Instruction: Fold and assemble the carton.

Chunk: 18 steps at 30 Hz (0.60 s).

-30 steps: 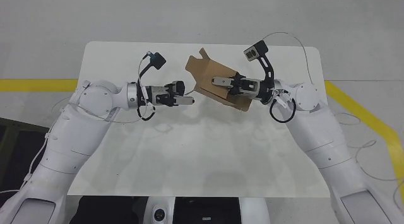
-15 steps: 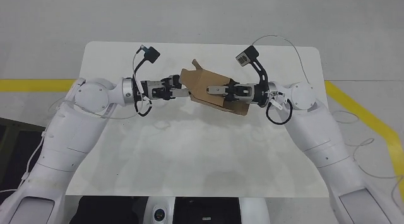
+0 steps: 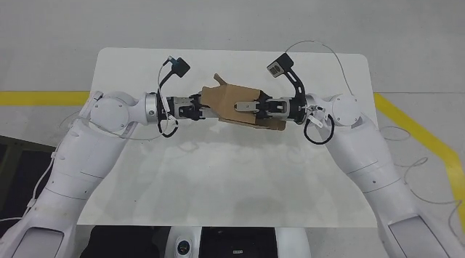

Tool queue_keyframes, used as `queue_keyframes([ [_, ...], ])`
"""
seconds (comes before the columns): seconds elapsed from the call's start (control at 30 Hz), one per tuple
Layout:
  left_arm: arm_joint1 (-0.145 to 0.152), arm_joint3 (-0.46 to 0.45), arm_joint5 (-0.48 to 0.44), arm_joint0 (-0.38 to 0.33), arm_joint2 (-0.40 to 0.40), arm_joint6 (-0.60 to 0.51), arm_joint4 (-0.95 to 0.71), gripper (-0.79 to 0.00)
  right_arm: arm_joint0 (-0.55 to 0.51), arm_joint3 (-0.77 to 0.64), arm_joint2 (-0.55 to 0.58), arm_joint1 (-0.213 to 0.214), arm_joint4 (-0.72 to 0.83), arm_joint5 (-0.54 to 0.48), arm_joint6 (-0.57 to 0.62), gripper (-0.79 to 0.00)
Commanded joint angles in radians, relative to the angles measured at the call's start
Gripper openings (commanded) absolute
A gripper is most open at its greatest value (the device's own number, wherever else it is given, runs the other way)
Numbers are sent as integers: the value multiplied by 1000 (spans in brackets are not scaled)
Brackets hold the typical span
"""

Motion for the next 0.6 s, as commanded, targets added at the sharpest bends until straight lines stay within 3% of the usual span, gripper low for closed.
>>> queue_keyframes([
  [0.0, 0, -1, -2, 1, -2, 1, 0, 0, 0, 1, 0, -1, 0, -1, 1, -785],
  [0.57, 2, 30, 8, -14, -27, 27, -23, 0, -4, 19, 16, -2, 10, 9, 24, -785],
])
